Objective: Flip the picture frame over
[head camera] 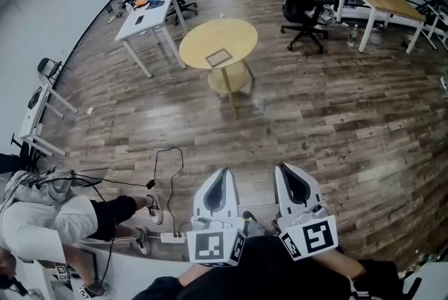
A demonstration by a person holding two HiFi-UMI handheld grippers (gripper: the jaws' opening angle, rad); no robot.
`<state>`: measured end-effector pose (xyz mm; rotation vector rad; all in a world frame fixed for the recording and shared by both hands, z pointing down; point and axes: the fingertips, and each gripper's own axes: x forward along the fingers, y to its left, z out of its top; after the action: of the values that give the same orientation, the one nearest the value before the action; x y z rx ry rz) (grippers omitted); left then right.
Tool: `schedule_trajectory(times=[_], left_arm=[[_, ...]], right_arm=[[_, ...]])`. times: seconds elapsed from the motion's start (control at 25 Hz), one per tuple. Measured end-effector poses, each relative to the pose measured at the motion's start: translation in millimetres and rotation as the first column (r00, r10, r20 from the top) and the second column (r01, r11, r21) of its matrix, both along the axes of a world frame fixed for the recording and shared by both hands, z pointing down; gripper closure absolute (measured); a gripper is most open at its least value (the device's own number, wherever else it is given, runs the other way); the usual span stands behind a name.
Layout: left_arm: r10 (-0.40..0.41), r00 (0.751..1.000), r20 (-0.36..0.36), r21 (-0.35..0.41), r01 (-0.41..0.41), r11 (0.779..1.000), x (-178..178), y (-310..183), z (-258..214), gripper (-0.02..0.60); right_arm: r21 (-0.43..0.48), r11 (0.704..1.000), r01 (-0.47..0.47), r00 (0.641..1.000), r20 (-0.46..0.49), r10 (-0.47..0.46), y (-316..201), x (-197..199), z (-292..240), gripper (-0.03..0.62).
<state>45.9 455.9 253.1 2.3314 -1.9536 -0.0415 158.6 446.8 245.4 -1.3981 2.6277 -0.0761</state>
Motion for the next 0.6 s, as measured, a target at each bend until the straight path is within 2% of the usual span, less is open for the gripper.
schedule_trajectory(times=[0.32,0.6], left_arm=[[-0.025,0.999,-0.023,0.009,0.025,1.0,-63.6,-52.4,2.7,0.559],[-0.012,0.999,-0.038,0.006,0.012,1.0,-85.9,-78.4,10.7,0.56]], right_arm=[[0.008,0.999,0.047,0.998,-0.034,-0.047,-54.5,-69.7,-0.7,0.573],[-0.003,0.999,0.048,0.998,-0.051,-0.048,-76.2,-95.2,8.4,0.574]])
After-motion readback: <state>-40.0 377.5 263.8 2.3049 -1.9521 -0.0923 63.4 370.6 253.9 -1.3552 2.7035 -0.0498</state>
